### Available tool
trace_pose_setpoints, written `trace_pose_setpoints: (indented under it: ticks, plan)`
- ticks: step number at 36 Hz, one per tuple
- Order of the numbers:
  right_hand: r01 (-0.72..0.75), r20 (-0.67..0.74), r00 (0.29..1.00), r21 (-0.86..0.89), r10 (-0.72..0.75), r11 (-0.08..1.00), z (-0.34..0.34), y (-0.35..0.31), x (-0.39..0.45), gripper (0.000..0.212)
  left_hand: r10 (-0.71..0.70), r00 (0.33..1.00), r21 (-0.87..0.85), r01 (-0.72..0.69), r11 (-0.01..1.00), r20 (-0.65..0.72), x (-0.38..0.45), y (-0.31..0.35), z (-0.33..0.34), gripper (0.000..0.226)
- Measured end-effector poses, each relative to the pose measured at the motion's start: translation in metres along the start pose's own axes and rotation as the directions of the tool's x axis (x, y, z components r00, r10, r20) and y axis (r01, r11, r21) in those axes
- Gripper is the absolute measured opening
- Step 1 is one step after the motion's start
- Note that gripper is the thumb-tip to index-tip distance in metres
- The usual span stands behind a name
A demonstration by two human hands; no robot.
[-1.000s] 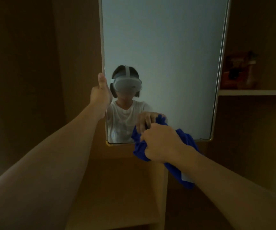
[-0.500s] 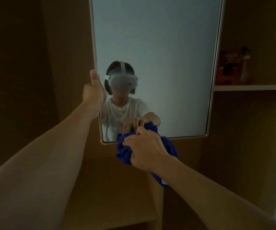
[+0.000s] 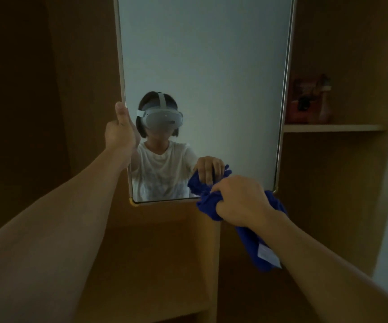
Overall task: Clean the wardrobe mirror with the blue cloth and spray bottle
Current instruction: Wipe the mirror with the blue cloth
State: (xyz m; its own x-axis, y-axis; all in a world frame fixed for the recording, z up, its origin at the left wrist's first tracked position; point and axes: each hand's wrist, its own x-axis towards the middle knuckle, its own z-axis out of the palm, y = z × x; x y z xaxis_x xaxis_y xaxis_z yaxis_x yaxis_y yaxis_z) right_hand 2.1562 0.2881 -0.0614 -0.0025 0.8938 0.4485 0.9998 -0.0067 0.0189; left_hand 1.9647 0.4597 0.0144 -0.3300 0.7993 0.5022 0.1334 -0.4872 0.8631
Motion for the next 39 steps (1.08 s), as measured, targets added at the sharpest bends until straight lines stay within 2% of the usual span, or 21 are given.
trace_pose_setpoints:
  ticks: [4, 6, 9, 12, 15, 18, 21, 24, 26, 30, 34, 39]
  plan:
    - [0.135, -0.08, 0.989, 0.103, -0.127, 0.985, 0.011, -0.005, 0.0, 0.025, -0.01, 1.0, -0.011, 0.01, 1.0, -0.02, -0.001, 0.002, 0.0, 0.055]
    - [0.127, -0.105, 0.988, 0.108, -0.116, 0.986, 0.021, -0.004, -0.001, 0.026, -0.002, 1.0, -0.015, 0.002, 1.0, 0.01, -0.003, 0.004, 0.0, 0.054]
    - [0.01, -0.161, 0.987, 0.154, 0.015, 0.988, 0.038, 0.006, -0.009, 0.021, 0.021, 0.999, -0.031, -0.02, 0.999, 0.026, -0.007, 0.004, -0.003, 0.052]
    - [-0.15, -0.156, 0.971, 0.183, 0.18, 0.972, 0.042, 0.023, -0.019, 0.012, 0.024, 1.0, -0.023, -0.024, 0.999, 0.004, -0.008, 0.005, -0.002, 0.052]
    - [-0.217, -0.216, 0.933, 0.303, 0.289, 0.928, 0.035, 0.041, -0.023, 0.011, -0.004, 0.999, -0.009, 0.003, 1.0, -0.043, -0.004, 0.004, 0.001, 0.052]
    - [-0.286, -0.333, 0.831, 0.429, 0.445, 0.857, 0.029, 0.057, -0.02, 0.029, -0.025, 0.996, -0.008, 0.024, 1.0, -0.09, 0.001, 0.001, 0.002, 0.052]
    - [-0.368, -0.406, 0.66, 0.559, 0.632, 0.743, 0.027, 0.069, -0.014, 0.037, -0.039, 0.996, -0.01, 0.038, 0.999, -0.079, 0.006, -0.002, 0.001, 0.054]
    - [-0.425, -0.392, 0.526, 0.648, 0.755, 0.632, 0.03, 0.077, -0.008, 0.039, -0.066, 0.997, -0.023, 0.065, 0.998, -0.05, 0.006, -0.002, 0.0, 0.054]
    - [-0.462, -0.356, 0.493, 0.666, 0.794, 0.585, 0.037, 0.078, -0.006, 0.043, -0.064, 0.998, -0.032, 0.063, 0.998, -0.023, 0.003, -0.001, 0.0, 0.053]
    - [-0.486, -0.307, 0.519, 0.662, 0.798, 0.571, 0.063, 0.069, -0.011, 0.046, -0.009, 1.0, -0.07, 0.008, 0.998, -0.013, -0.008, 0.003, 0.003, 0.054]
    - [-0.447, -0.28, 0.542, 0.703, 0.793, 0.553, 0.079, 0.06, -0.012, 0.042, 0.0, 1.0, -0.101, -0.003, 0.995, -0.023, -0.012, 0.006, 0.004, 0.054]
    - [-0.332, -0.338, 0.664, 0.666, 0.667, 0.668, 0.083, 0.045, -0.01, 0.034, 0.015, 1.0, -0.098, -0.017, 0.995, -0.015, -0.013, 0.007, 0.004, 0.053]
